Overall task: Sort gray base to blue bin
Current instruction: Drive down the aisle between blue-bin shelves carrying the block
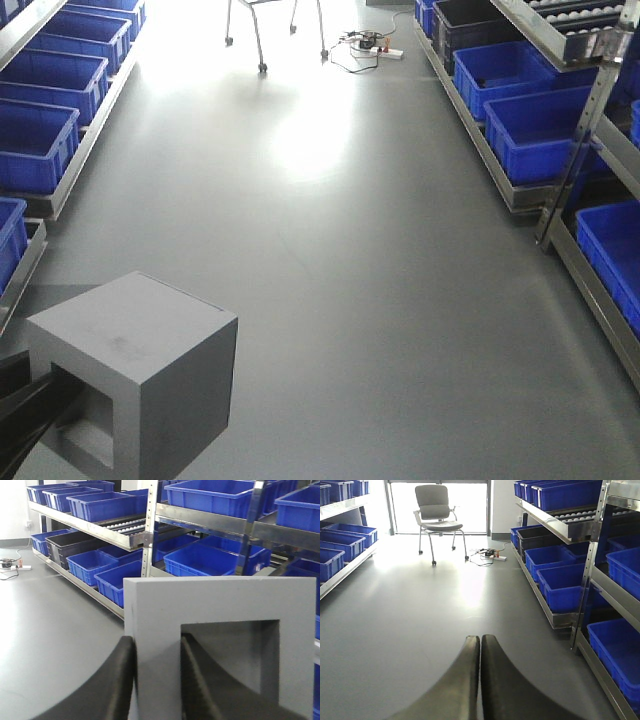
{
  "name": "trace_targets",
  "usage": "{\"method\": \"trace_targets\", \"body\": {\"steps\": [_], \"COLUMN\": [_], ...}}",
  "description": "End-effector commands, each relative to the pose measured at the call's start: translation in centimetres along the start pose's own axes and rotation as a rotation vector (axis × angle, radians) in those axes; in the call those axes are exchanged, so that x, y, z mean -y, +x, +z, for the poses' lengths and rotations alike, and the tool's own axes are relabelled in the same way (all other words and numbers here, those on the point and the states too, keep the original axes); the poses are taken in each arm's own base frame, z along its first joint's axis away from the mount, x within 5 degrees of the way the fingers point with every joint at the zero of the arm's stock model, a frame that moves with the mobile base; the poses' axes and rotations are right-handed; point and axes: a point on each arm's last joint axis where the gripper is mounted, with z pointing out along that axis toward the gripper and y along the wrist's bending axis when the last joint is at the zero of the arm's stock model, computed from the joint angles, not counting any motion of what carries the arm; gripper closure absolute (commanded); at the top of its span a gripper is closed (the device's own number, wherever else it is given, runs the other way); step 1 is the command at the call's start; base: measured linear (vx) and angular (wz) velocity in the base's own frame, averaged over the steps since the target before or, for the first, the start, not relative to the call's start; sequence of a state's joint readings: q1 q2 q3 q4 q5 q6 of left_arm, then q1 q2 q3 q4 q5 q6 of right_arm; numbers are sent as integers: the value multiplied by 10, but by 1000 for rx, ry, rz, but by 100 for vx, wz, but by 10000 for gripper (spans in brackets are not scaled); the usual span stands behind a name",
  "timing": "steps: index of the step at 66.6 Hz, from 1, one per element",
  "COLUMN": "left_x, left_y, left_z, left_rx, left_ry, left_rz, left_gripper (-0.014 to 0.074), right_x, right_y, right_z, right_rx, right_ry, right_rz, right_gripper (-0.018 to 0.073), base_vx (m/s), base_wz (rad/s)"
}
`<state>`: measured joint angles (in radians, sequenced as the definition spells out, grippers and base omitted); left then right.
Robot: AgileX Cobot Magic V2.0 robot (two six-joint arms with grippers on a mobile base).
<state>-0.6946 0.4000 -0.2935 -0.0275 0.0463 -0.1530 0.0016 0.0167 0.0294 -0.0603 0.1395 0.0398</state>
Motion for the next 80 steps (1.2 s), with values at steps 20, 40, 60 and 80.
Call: {"method": "trace_targets", "body": {"steps": [20,40,60,80], "left_x": [4,4,4,4], "left_y": [-21,-21,-21,-21], "left_z": [-2,-2,-2,-2], "left_rx": [140,139,140,140], "left_ry": [29,29,29,29], "left_rz": [-9,-9,-9,-9], "left_gripper": [602,602,602,602], "right_x": [-1,-1,-1,-1], "right_y": [-1,-1,-1,-1], "right_z": [1,1,1,1], "right_rx": [52,52,52,52], "right_ry": [-5,-5,-5,-5], "right_rz": [-13,-13,-13,-13], "right_gripper": [568,568,568,568], "base_vx": [48,47,45,43], "base_wz": [5,5,5,11]}}
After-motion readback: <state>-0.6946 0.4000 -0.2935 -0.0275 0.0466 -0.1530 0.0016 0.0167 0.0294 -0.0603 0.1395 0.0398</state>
